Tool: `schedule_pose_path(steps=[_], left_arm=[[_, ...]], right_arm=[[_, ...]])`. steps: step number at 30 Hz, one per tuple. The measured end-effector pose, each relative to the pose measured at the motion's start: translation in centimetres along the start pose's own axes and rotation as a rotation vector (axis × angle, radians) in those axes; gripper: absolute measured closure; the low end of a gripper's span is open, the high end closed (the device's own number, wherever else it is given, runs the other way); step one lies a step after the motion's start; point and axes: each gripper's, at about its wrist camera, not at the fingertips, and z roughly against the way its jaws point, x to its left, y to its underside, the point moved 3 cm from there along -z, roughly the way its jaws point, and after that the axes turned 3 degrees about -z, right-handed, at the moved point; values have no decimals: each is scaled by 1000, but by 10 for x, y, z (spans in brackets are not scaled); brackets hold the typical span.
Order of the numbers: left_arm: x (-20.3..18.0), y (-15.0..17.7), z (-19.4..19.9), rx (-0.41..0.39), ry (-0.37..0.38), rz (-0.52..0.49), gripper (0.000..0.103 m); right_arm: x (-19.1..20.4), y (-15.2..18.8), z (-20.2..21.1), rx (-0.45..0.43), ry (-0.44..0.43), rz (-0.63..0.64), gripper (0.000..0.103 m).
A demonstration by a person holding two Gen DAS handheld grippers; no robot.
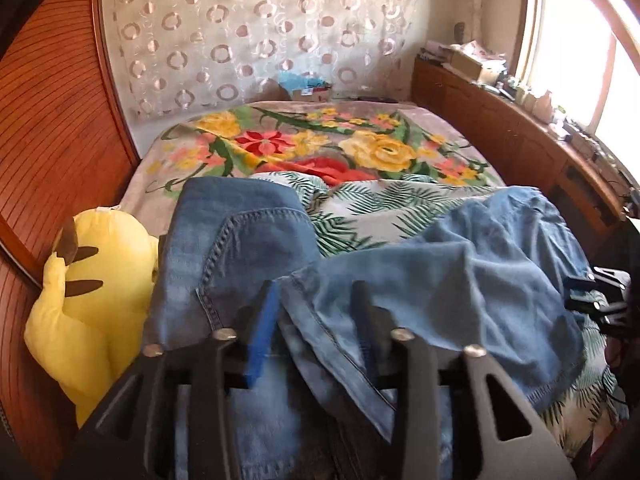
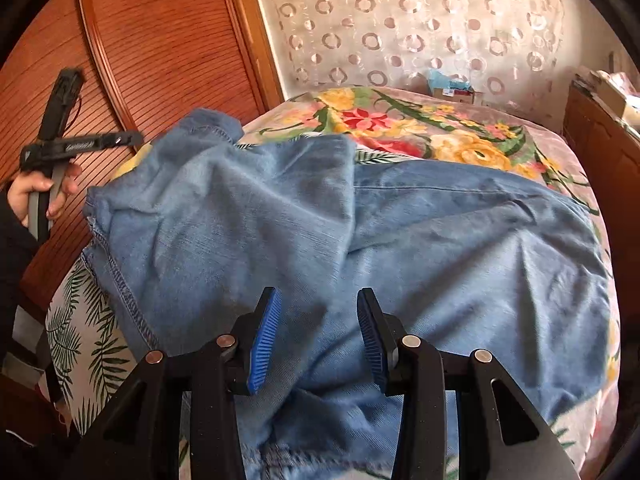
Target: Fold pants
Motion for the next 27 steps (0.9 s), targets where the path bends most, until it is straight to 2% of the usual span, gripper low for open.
schedule_pose_path(steps=[7, 13, 21, 27], left_arm=[[-30, 30, 24, -6, 55, -15, 58], [-63, 52, 35, -23, 115, -6, 58], [-110, 47, 43, -66, 194, -37, 58], [-159, 44, 23, -38, 230, -108, 58]], right_arm=[[-20, 18, 38, -48, 68, -41, 61], [-55, 39, 79, -83, 182, -78, 61], [-107, 64, 104, -74, 329, -159, 60], [-134, 71, 101, -64, 342, -241, 60]])
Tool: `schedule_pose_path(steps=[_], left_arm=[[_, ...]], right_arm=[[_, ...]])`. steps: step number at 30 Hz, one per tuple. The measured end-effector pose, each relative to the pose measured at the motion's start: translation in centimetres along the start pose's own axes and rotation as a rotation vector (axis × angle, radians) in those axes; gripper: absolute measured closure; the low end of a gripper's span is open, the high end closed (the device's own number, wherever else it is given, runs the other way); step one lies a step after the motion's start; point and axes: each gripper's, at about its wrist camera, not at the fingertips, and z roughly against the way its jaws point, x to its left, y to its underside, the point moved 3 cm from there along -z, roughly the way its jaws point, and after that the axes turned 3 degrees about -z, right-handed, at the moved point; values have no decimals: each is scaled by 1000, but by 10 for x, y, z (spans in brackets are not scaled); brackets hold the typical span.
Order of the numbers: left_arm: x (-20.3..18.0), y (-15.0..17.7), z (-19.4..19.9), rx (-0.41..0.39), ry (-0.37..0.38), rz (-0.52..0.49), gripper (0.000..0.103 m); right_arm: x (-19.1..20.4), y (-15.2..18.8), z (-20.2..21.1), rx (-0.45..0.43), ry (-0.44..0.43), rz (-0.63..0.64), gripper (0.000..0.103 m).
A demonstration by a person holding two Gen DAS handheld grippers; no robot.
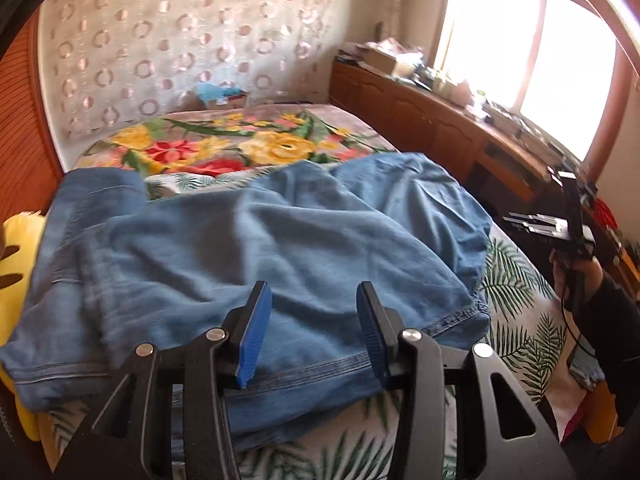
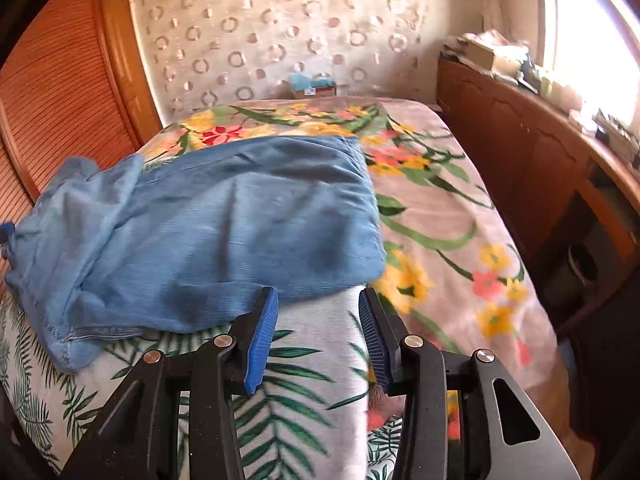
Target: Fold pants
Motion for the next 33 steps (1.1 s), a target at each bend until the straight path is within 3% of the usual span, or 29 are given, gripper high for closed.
schedule_pose_path(steps=[11, 26, 28, 30, 33], left_arm=[[-34, -5, -52, 80, 9, -16, 58], [-42, -1, -73, 109, -15, -25, 58], [-42, -2, -73, 109, -14, -25, 58], [-43, -2, -73, 110, -15, -24, 58], [-42, -1, -69, 106, -17, -21, 58]], right_arm=[[-20, -24, -28, 31, -35, -46, 60], [-16, -27, -49, 78, -36, -37, 60], [-14, -28, -49, 74, -43, -31, 77], [-12, -28, -46, 57, 5, -18, 91], [-6, -30, -37, 20, 23, 2, 96]])
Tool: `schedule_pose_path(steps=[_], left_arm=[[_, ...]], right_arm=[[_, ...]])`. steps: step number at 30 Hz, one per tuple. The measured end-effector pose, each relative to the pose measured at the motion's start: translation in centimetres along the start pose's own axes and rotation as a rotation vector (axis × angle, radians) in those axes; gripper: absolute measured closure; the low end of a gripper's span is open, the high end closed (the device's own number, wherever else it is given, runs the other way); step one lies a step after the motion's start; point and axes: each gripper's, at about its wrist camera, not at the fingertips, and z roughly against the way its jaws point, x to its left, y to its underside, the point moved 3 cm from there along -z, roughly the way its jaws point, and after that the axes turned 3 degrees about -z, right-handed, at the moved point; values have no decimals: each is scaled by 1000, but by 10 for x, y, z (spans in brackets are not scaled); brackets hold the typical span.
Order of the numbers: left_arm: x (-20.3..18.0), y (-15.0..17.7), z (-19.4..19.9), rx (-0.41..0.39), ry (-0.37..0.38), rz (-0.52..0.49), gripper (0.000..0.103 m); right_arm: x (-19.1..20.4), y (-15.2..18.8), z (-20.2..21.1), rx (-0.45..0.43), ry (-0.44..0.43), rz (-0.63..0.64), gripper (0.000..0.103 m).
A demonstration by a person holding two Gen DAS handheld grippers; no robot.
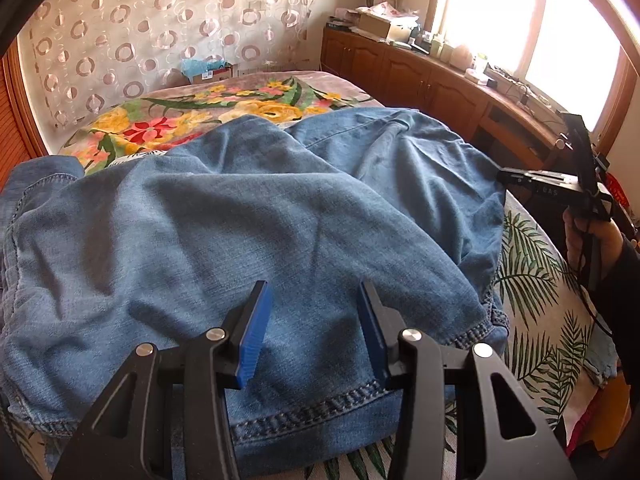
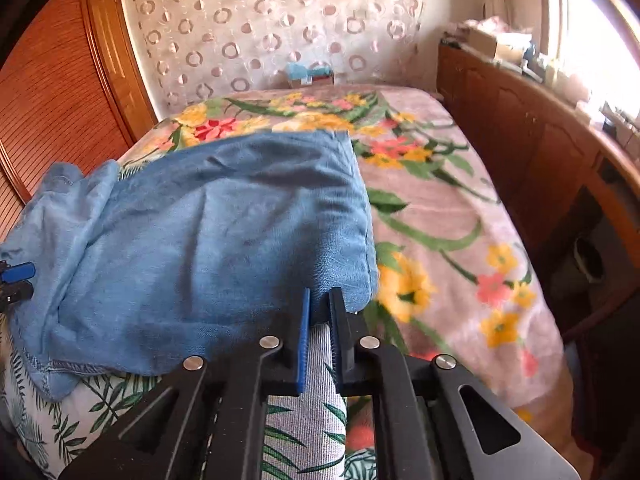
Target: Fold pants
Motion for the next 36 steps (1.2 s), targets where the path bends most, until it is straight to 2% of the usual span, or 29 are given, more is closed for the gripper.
schedule_pose_path(steps=[6, 11, 19, 23, 26, 29, 32, 35, 36], left_arm=[[10, 9, 22, -29, -11, 15, 58], [30, 19, 60, -77, -37, 43, 58], [73, 47, 124, -126, -127, 87, 58], [92, 70, 152, -142, -174, 120, 58], [100, 83, 162, -142, -196, 128, 58], [106, 94, 166, -141, -208, 142, 58], [107, 98, 163, -141, -209, 154, 58], [109, 98, 160, -138, -202, 163, 58], [108, 97, 157, -137, -199, 166, 58]], right_arm=[[21, -25, 42, -122, 12, 26, 98], [65, -55, 77, -191, -23, 87, 98], [192, -97, 127, -298, -158, 268, 98], [276, -97, 153, -315, -323, 362, 98], [326, -74, 160, -277, -461, 409, 98], [360, -37, 145, -155, -566, 440, 98], [371, -4, 119, -43, -564, 461, 98], [360, 6, 108, 0, -555, 436, 95], [356, 4, 107, 4, -561, 427, 89]])
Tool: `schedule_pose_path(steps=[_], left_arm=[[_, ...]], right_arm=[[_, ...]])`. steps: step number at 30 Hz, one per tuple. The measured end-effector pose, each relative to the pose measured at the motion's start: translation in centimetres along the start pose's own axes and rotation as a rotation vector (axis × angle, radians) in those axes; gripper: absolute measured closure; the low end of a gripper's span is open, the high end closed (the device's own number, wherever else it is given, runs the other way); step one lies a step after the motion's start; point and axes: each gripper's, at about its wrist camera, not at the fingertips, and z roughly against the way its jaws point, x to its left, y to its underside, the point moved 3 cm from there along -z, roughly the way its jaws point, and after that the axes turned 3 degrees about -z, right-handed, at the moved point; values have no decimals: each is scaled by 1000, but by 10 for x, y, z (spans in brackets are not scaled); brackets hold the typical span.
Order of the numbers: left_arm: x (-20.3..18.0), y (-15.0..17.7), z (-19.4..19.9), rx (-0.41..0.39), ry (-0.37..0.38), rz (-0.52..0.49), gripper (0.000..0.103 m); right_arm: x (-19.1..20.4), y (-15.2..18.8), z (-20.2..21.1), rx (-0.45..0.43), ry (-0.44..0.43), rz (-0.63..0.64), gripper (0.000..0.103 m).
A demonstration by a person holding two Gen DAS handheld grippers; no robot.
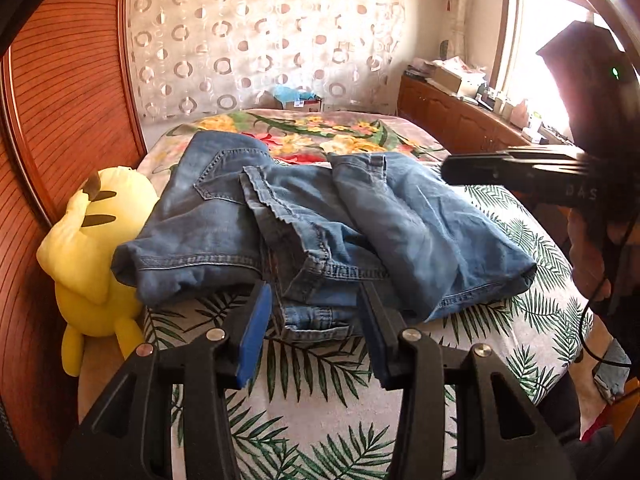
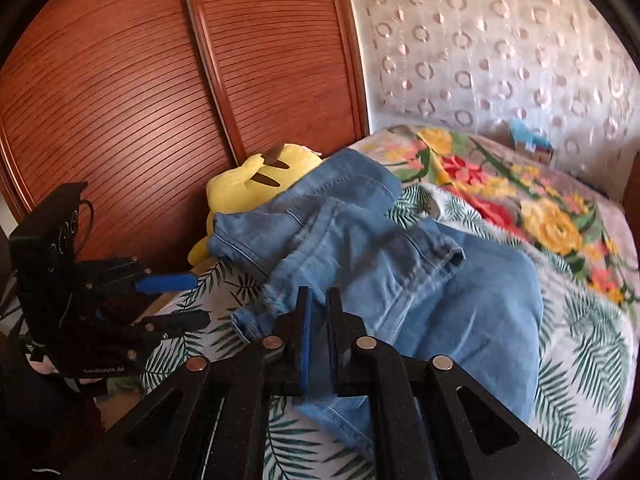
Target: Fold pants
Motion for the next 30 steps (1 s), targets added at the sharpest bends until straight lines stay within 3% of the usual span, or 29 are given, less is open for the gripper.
schedule_pose_path(steps=[4, 8, 15, 21, 30], left_arm=[[-7, -4, -10, 7, 21, -6, 58], [-26, -9, -24, 15, 58, -27, 58], [-62, -13, -42, 39, 118, -63, 58], [-93, -6, -60, 77, 158, -114, 58], [-108, 6, -84, 101, 27, -243, 62]], right_arm=[[-12, -2, 9, -24, 39, -20, 66], [-40, -1, 6, -19, 83, -57, 65], [-57, 0, -20, 7, 124, -85, 65], [-67, 5, -16, 22, 148, -122, 65], [-75, 18, -7, -1, 168, -161, 65]])
